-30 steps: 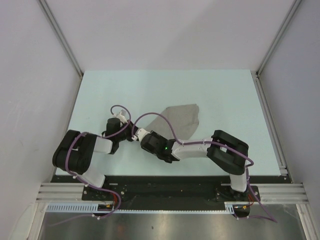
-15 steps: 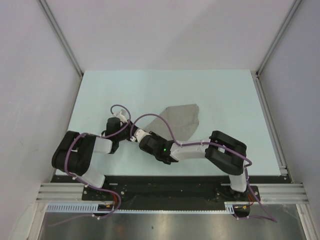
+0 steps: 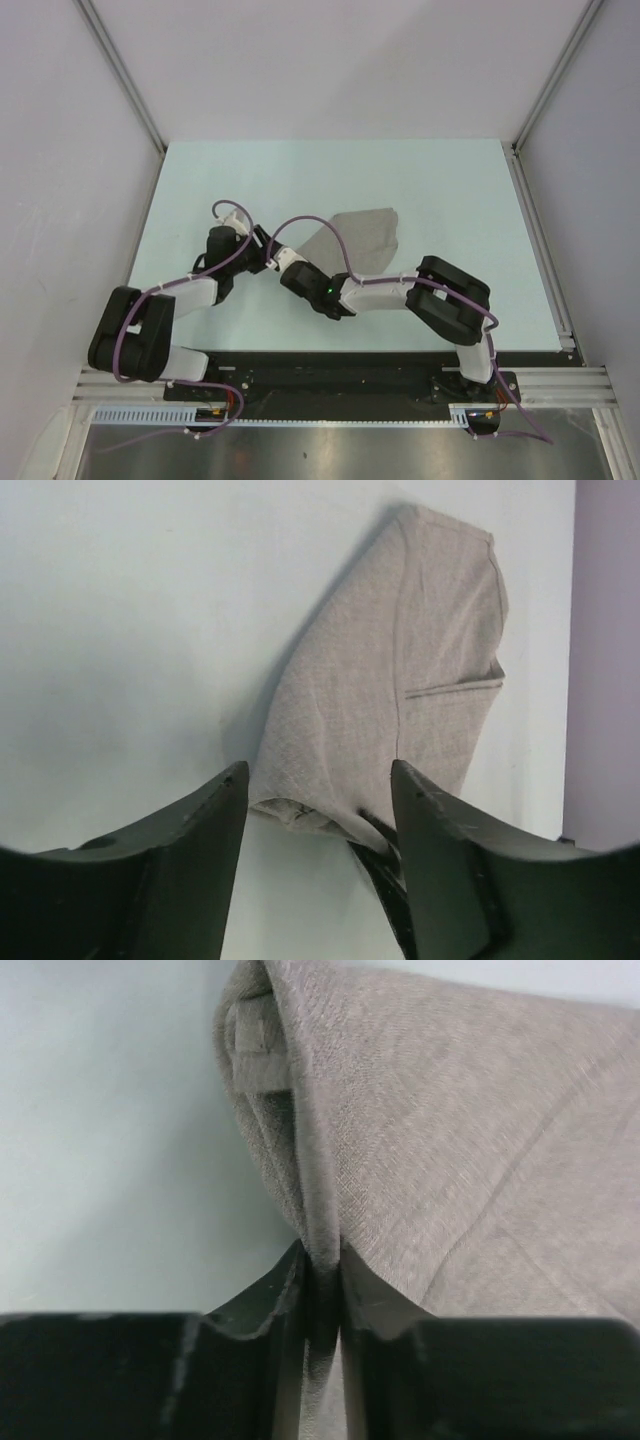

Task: Fold the napkin, place the utensils inside, and roll it up
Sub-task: Roll the napkin with the utensil

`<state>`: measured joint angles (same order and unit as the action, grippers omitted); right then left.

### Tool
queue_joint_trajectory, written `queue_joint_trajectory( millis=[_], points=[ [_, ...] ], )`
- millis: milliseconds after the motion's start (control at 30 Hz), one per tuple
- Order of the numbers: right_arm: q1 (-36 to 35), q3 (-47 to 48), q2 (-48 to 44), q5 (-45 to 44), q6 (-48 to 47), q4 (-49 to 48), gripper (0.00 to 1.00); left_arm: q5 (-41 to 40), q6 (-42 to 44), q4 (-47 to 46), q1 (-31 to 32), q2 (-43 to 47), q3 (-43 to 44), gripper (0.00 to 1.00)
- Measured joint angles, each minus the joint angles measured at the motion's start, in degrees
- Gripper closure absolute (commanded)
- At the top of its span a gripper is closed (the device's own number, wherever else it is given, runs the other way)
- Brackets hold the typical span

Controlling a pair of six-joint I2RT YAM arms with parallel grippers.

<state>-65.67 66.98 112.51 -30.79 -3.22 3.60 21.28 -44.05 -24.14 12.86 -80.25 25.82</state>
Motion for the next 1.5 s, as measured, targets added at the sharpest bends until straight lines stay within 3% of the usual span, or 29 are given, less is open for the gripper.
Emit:
queue_joint_trajectory(
  millis=[67,300,733,1000,1500],
  points=[
    [0.4,0.0,0.0,1.7,0.7,0.0,1.00,-1.7,0.3,1.9,-0.1,1.2,0.1,0.29],
    [3.2,-0.1,-1.4,10.7,2.1,1.2,1.00,-5.4,0.1,5.7,0.0,5.2,-0.4,0.21],
    [12.9,-0.3,-4.0,46.3,15.3,4.4,1.00,-15.5,2.6,12.8,0.0,24.1,-5.0,0.21],
    [24.0,-1.8,-3.1,63.3,23.6,-0.1,1.00,-12.1,5.6,15.4,0.1,24.3,-6.4,0.23],
    [27.4,-0.3,3.2,71.7,25.5,-0.7,1.00,-0.4,6.8,14.8,5.4,28.7,-10.0,0.30]
  ],
)
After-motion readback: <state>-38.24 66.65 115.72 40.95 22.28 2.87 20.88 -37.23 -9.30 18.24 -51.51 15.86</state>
